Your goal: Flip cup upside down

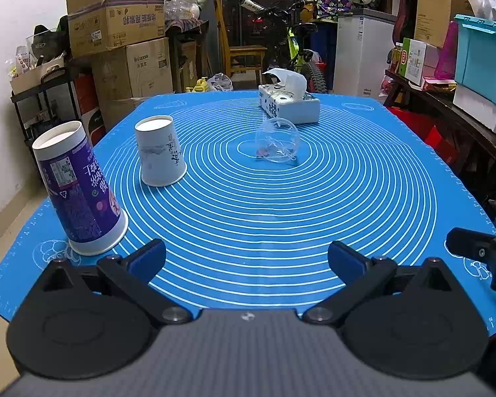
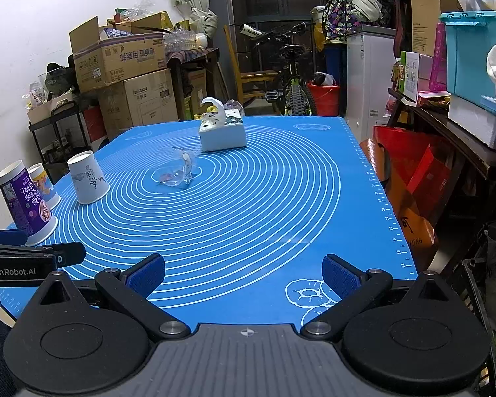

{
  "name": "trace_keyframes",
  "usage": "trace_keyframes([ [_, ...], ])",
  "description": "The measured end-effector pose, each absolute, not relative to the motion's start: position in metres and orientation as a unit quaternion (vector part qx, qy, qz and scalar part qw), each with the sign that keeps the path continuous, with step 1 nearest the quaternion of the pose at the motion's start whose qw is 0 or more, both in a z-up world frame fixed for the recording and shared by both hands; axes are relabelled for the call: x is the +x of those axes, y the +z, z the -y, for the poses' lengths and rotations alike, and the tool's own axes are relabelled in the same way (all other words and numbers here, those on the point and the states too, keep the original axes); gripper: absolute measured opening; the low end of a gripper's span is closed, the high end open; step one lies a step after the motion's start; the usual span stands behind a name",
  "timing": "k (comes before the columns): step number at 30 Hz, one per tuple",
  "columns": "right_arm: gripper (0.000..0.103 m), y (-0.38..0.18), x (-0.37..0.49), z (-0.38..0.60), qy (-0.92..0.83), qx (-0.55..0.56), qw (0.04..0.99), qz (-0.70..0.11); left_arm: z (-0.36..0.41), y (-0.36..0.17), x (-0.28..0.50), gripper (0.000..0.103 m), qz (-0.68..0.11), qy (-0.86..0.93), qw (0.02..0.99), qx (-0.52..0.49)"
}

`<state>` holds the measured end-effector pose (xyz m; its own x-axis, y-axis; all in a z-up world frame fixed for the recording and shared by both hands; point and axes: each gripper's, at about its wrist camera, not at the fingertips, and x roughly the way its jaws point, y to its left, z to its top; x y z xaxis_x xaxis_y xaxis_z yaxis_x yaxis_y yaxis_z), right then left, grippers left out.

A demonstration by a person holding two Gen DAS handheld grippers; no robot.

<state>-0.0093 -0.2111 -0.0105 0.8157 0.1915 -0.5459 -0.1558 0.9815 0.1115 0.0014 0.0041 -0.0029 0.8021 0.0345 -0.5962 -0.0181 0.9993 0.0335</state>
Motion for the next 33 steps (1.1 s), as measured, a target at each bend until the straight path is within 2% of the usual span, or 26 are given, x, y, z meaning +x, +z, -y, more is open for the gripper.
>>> trace_keyframes([
  [17, 0.101, 0.001, 0.014, 0.225, 0.088, 0.061, 0.956, -0.274, 0.003, 0.001, 0.031, 0.103, -0.305, -0.010, 0.952, 0.028],
  [33, 0.101, 0.007, 0.089, 0.250, 0.054, 0.090, 0.961, -0.257, 0.016, -0.012, 0.134, 0.103, -0.276, -0.045, 0.959, 0.044],
])
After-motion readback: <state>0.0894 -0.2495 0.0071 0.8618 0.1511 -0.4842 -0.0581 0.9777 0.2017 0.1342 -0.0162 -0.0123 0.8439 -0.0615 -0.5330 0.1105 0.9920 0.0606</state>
